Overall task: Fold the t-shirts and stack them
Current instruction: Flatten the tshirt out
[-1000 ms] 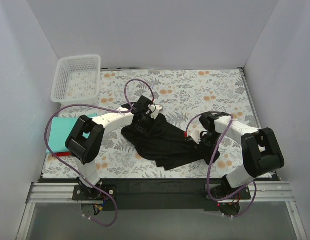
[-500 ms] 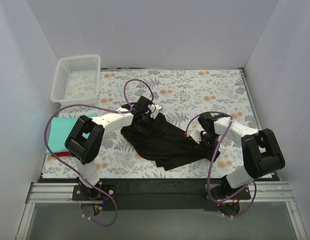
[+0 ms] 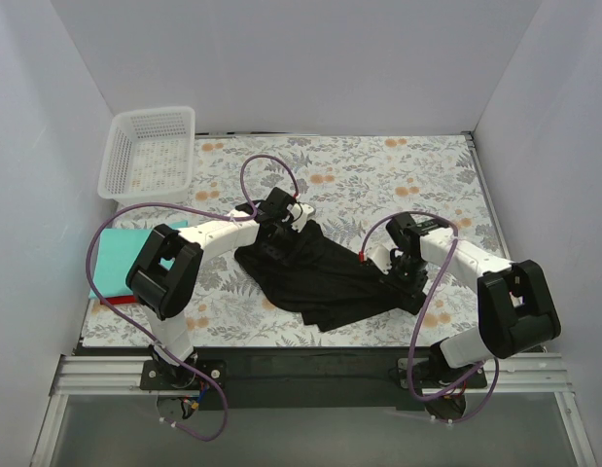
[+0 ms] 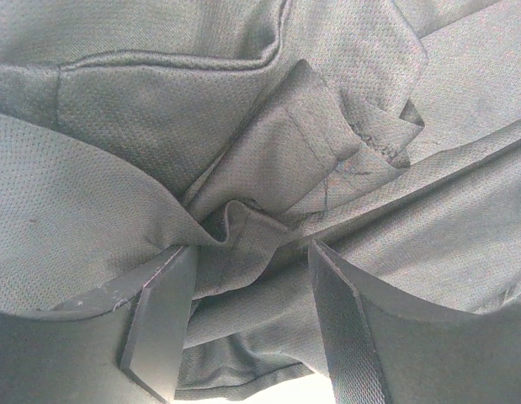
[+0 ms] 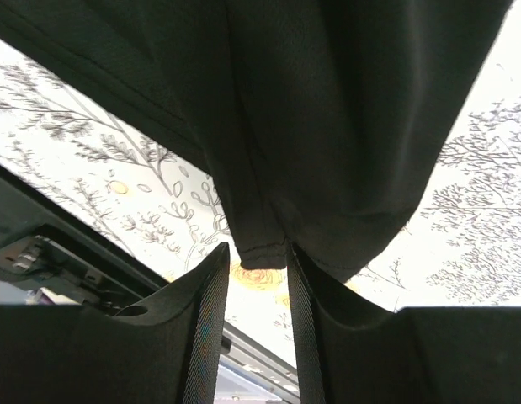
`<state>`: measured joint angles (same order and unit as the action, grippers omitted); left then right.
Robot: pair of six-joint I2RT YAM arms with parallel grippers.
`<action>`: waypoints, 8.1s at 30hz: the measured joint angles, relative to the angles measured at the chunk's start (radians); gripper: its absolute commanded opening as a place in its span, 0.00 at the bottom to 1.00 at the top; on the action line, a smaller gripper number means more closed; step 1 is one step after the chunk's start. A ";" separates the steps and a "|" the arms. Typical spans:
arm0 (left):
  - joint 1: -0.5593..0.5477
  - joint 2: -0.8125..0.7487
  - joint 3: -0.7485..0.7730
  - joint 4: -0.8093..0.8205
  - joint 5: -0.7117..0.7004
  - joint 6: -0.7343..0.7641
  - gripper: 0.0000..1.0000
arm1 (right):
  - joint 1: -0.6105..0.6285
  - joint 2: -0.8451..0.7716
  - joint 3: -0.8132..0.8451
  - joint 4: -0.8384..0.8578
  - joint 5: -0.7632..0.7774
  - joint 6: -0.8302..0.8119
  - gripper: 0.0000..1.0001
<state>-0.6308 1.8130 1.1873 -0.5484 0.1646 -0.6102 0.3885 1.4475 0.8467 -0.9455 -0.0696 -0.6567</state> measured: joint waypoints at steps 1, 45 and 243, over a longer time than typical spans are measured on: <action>0.000 0.000 0.000 0.000 0.000 0.000 0.55 | 0.000 0.005 -0.009 0.008 0.005 -0.001 0.41; 0.656 -0.416 -0.369 0.045 -0.232 0.232 0.00 | -0.442 -0.015 0.065 -0.008 0.089 -0.233 0.01; 0.482 -0.772 -0.539 -0.542 0.536 2.070 0.40 | -0.158 -0.194 0.132 -0.032 0.130 -0.324 0.01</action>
<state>-0.1490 1.0412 0.6479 -1.0904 0.7010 1.4597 0.2302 1.2533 0.9787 -0.9779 0.0608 -0.9810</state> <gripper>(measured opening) 0.403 0.023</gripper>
